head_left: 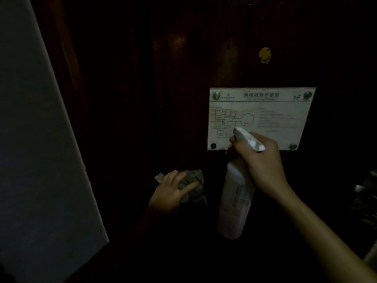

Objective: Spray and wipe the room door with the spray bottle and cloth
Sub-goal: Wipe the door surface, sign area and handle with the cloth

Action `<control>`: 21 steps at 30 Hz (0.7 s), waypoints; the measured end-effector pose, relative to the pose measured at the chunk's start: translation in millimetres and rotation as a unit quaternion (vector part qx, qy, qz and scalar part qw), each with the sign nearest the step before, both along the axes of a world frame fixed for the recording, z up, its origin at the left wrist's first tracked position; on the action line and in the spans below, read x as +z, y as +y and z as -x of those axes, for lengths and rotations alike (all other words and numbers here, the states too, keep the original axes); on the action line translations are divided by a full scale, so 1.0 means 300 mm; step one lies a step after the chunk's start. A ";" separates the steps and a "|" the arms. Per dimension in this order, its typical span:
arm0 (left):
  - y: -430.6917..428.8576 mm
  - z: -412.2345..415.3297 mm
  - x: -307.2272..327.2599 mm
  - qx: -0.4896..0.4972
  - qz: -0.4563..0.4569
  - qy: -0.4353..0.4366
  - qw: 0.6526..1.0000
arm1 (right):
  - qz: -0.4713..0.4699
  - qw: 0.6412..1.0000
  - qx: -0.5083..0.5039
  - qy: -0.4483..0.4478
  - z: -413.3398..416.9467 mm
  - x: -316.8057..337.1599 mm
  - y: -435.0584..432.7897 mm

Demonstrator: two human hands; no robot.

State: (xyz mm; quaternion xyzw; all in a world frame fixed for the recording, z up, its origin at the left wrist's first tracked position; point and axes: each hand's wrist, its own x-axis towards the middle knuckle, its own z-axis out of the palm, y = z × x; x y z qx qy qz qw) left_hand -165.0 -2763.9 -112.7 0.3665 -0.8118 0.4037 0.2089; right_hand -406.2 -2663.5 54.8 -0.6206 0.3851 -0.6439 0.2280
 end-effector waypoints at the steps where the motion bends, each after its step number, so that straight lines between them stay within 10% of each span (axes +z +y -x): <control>1: -0.005 -0.006 0.015 -0.006 0.009 -0.020 1.000 | 0.002 1.000 -0.002 0.000 -0.001 -0.014 0.003; 16: -0.069 0.059 1.273 -0.041 0.121 0.258 0.958 | 0.068 0.998 -0.014 -0.009 0.028 0.385 -0.036; 21: -0.074 0.080 1.364 -0.051 0.140 0.264 0.953 | 0.099 0.995 -0.030 0.000 0.062 0.484 -0.056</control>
